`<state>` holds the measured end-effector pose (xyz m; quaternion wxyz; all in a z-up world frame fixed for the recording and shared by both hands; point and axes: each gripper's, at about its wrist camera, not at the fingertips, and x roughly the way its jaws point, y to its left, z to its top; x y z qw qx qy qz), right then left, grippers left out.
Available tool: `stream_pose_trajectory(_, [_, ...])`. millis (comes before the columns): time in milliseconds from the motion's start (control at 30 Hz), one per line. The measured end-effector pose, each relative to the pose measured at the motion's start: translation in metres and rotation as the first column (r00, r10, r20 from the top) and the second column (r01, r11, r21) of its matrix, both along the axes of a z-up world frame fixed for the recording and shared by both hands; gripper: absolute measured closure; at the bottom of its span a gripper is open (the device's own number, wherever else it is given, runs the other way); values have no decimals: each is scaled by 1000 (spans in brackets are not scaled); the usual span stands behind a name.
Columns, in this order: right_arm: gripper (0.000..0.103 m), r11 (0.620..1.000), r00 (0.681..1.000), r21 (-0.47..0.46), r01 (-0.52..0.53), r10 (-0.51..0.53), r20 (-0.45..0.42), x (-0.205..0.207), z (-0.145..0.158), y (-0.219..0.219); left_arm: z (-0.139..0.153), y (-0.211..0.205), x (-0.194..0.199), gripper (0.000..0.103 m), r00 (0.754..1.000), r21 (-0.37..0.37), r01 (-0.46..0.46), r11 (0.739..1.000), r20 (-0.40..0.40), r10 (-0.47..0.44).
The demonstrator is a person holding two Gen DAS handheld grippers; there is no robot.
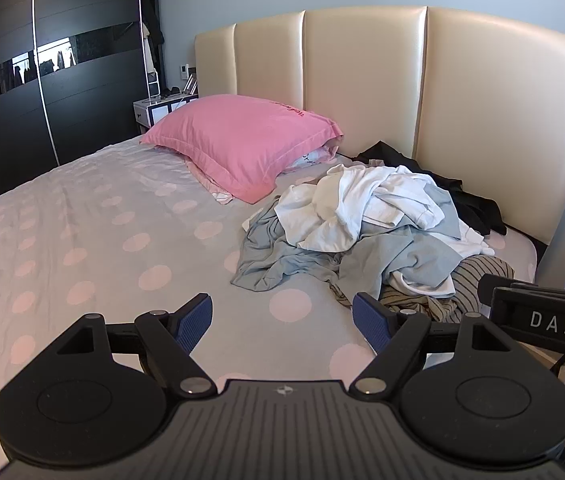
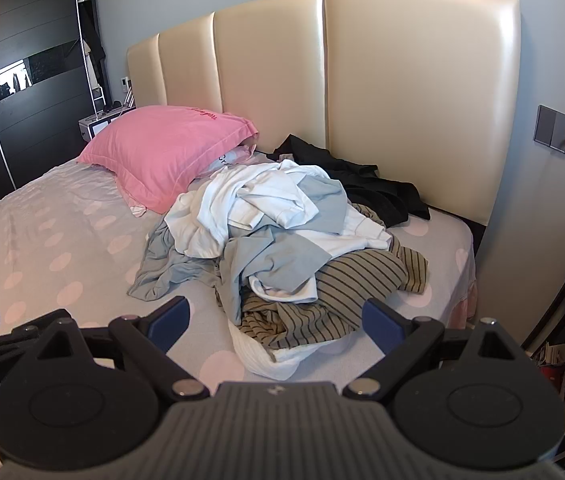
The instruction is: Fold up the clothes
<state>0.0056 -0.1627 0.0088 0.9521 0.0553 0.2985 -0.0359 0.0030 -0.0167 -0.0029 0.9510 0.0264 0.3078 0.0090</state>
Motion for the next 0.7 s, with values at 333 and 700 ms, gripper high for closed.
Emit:
stream_pose_trajectory(333, [9,1000,1000,-4,-7,7,-9,0,-1,2,-4,6,1,26,1000,8,-11,1000,-16,11])
stream_pose_trajectory(700, [12,985,983,4,-175,175,-63,40,2,2,-14,31,17,26,996,57,-37,998,-78,41])
